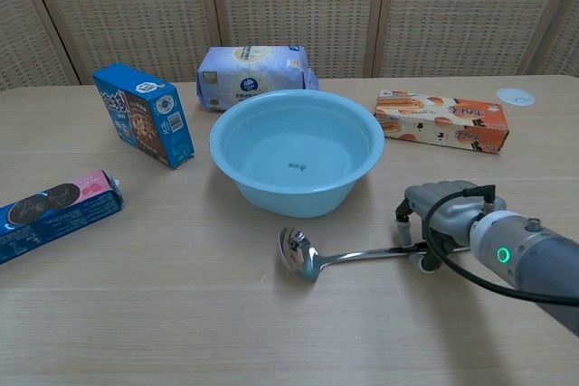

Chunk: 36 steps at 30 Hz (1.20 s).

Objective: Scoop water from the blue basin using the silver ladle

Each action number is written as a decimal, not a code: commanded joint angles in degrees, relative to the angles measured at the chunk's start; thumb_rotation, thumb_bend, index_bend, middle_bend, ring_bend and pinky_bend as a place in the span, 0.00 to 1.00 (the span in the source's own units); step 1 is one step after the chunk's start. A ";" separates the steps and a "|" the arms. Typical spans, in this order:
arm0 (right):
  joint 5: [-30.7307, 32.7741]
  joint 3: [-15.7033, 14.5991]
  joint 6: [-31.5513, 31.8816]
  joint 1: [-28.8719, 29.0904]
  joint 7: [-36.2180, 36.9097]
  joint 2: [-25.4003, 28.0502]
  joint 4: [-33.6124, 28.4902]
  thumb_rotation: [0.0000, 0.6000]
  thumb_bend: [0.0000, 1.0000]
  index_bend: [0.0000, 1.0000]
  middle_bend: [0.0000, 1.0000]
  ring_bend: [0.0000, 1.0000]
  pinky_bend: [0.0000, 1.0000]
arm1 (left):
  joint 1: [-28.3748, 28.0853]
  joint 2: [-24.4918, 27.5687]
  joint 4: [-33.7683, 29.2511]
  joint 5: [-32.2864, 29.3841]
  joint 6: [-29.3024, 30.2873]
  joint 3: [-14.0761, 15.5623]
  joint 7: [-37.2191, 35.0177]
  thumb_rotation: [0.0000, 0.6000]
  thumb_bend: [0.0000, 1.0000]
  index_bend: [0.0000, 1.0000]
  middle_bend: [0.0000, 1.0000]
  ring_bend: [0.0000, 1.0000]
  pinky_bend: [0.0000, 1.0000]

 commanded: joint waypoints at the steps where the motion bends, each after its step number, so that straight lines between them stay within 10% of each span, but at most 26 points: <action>1: -0.50 0.02 0.25 -0.27 0.77 0.11 0.02 1.00 0.63 0.67 1.00 1.00 1.00 | 0.03 0.06 -0.02 0.08 0.04 0.05 -0.09 1.00 0.00 0.00 0.00 0.00 0.00; 20: -13.49 0.31 1.06 -5.72 17.77 16.80 -15.24 1.00 0.74 0.72 1.00 1.00 1.00 | 0.00 -0.06 -0.21 0.88 0.05 0.61 0.24 1.00 0.00 0.00 0.00 0.00 0.00; 36: -17.17 2.25 4.56 -4.37 12.26 25.76 -26.52 1.00 0.75 0.73 1.00 1.00 1.00 | -0.42 0.00 -0.16 0.04 -0.70 0.49 0.23 1.00 0.00 0.00 0.00 0.00 0.00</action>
